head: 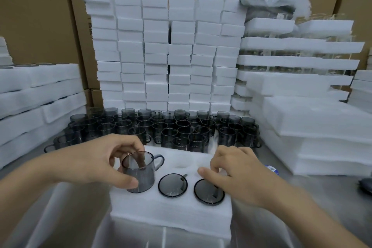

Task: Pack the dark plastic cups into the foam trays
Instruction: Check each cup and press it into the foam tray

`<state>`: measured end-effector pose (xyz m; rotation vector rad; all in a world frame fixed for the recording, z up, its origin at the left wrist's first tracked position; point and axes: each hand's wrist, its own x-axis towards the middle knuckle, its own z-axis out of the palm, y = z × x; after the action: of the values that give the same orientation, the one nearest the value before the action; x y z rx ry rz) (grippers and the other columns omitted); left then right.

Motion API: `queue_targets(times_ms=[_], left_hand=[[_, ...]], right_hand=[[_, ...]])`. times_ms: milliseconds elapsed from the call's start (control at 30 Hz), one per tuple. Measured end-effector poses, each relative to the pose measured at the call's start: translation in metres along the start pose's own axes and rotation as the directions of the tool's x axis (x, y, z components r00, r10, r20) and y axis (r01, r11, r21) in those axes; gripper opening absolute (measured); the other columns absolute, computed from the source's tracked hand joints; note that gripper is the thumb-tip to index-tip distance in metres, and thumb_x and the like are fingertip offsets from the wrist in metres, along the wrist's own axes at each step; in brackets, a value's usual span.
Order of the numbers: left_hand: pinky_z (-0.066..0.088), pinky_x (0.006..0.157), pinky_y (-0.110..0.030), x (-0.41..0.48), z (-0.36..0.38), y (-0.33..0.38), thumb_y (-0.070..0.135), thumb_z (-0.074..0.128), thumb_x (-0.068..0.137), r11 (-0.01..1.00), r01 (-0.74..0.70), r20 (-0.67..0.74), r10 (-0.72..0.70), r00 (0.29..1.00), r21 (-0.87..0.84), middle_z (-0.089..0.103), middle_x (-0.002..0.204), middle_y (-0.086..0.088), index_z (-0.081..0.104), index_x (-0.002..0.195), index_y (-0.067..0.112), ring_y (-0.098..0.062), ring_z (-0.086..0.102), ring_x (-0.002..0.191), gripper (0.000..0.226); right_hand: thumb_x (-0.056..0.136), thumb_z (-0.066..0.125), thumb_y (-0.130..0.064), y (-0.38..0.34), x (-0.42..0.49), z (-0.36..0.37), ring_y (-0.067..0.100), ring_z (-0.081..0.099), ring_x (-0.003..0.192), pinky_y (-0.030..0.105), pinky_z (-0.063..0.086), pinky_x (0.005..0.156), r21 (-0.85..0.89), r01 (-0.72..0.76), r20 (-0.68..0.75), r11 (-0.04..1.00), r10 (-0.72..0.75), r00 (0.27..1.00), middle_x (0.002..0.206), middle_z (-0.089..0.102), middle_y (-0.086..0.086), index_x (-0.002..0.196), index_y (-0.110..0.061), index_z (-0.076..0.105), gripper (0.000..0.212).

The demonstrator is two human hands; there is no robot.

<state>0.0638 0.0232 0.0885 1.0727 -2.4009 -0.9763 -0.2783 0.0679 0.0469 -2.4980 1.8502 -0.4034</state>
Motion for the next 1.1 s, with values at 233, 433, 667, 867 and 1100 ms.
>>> queue_targets(times_ms=[233,433,667,867,1100], left_hand=[[0.052,0.076,-0.034,-0.002,0.002,0.008,0.045,0.09,0.079,0.995,0.02,-0.044,-0.016,0.999,0.1,0.073,0.105,0.01,0.072,0.114,0.04,-0.011,0.067,0.085,0.04],[0.048,0.079,-0.013,0.002,0.022,0.01,0.056,0.084,0.076,0.935,0.005,-0.132,0.045,0.99,0.356,0.063,0.111,0.025,0.065,0.115,0.052,0.002,0.062,0.099,0.043],[0.038,0.104,-0.017,0.006,0.046,0.013,0.095,0.051,0.075,0.888,0.019,-0.166,0.065,0.984,0.46,0.035,0.143,0.057,0.033,0.138,0.081,0.032,0.03,0.13,0.068],[0.036,0.112,-0.023,0.008,0.033,0.014,0.059,0.074,0.093,0.955,-0.017,-0.07,0.039,0.997,0.295,0.052,0.142,0.047,0.054,0.135,0.071,0.021,0.046,0.134,0.048],[0.041,0.114,-0.029,0.013,0.048,0.007,0.084,0.056,0.08,0.945,0.076,-0.166,-0.024,0.986,0.317,0.048,0.137,0.052,0.05,0.13,0.077,0.025,0.044,0.128,0.051]], right_hand=[[0.093,0.026,-0.078,0.004,0.001,-0.002,0.003,0.048,0.09,0.031,0.027,0.103,-0.033,-0.008,-0.011,0.999,0.008,1.0,0.089,0.047,-0.008,0.071,-0.022,0.057,0.067],[0.098,0.035,-0.073,0.003,0.001,-0.002,0.002,0.049,0.091,0.031,0.029,0.105,-0.004,-0.016,-0.018,1.0,0.016,1.0,0.09,0.047,-0.008,0.07,-0.026,0.052,0.057],[0.098,0.039,-0.073,0.006,0.001,-0.001,0.0,0.049,0.09,0.032,0.033,0.102,0.03,-0.006,-0.037,1.0,0.007,0.999,0.092,0.05,-0.009,0.072,-0.028,0.051,0.053],[0.097,0.043,-0.073,0.008,0.001,-0.001,-0.002,0.049,0.089,0.028,0.031,0.092,0.07,0.008,-0.045,0.997,-0.005,0.999,0.093,0.052,-0.008,0.072,-0.028,0.05,0.052],[0.097,0.043,-0.073,0.008,0.001,0.0,-0.007,0.047,0.093,0.028,0.029,0.089,0.092,0.004,-0.046,0.996,0.001,0.999,0.092,0.051,-0.009,0.072,-0.028,0.05,0.052]])
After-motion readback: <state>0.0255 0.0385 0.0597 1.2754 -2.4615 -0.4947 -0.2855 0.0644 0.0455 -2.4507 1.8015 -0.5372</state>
